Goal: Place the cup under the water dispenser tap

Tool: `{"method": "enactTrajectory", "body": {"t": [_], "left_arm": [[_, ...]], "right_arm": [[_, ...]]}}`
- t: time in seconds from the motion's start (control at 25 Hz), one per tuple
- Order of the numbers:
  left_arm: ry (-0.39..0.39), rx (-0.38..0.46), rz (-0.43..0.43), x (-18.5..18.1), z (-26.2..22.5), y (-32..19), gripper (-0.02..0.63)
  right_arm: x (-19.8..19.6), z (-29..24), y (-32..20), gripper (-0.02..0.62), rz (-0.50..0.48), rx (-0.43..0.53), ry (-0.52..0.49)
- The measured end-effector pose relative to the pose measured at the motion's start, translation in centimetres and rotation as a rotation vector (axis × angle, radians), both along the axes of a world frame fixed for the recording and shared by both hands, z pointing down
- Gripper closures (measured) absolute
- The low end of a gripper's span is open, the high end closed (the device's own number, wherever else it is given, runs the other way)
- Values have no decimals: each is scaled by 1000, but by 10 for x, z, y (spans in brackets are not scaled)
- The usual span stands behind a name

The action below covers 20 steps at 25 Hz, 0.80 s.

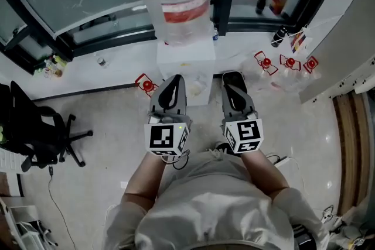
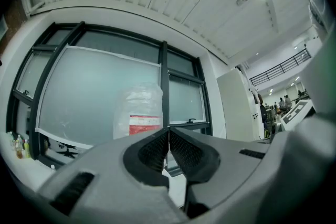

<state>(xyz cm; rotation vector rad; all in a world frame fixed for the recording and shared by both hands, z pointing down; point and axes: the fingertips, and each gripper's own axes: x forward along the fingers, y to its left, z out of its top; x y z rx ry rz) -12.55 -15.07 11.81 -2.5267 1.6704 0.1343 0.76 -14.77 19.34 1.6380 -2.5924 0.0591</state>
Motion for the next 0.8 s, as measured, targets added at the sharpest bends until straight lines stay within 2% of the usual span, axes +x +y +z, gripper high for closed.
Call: {"method": "enactTrajectory", "body": {"t": [0.48, 0.8], "left_arm": [[29, -62, -25, -7, 18, 17, 586], [28, -106, -12, -4, 34, 14, 586]], "right_arm": [[-10, 9, 19, 568, -51, -18, 30], [-9, 16, 20, 568, -50, -47, 29]]}}
